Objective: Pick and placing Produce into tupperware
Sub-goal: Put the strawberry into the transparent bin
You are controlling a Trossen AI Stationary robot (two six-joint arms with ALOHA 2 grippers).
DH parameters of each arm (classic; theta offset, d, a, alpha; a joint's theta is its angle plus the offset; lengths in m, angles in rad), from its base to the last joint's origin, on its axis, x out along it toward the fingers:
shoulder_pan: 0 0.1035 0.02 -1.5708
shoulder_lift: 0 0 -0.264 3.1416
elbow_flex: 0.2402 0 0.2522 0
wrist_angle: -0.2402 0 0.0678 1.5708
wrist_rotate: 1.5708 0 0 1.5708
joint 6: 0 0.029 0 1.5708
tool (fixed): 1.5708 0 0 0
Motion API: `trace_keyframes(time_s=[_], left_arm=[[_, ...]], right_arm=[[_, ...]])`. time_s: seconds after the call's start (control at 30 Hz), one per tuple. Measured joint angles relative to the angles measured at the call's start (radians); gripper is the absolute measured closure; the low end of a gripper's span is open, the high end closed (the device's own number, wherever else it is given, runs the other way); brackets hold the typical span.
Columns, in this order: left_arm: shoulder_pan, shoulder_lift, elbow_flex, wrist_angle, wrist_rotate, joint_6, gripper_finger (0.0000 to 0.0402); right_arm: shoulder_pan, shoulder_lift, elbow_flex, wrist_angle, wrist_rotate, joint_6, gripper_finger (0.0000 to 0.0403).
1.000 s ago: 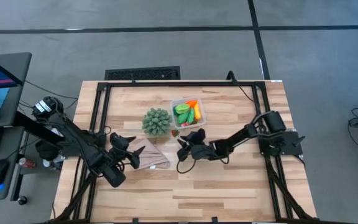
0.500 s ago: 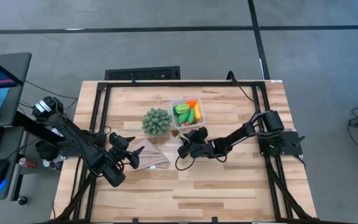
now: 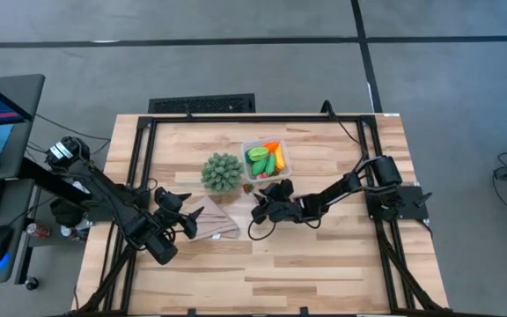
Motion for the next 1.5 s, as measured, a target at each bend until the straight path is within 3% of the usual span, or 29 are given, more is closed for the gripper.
trace_keyframes(time_s=[0.37, 0.47, 0.67, 1.5], left_arm=[[0.0, 0.0, 0.0, 0.0, 0.0, 0.0, 0.0102], [0.0, 0.0, 0.0, 0.0, 0.001, 0.0, 0.0102], [-0.003, 0.0, 0.0, 0.002, 0.053, -0.007, 0.0102], [-0.01, 0.0, 0.0, 0.0, 0.055, -0.027, 0.0102]], right_arm=[[-0.007, 0.001, 0.0, 0.001, 0.004, 0.002, 0.03], [-0.001, 0.053, 0.001, 0.038, 0.003, 0.041, 0.0301], [0.048, 0.117, 0.033, 0.099, 0.079, 0.076, 0.0301], [0.005, 0.116, 0.038, 0.079, 0.08, 0.069, 0.0301]])
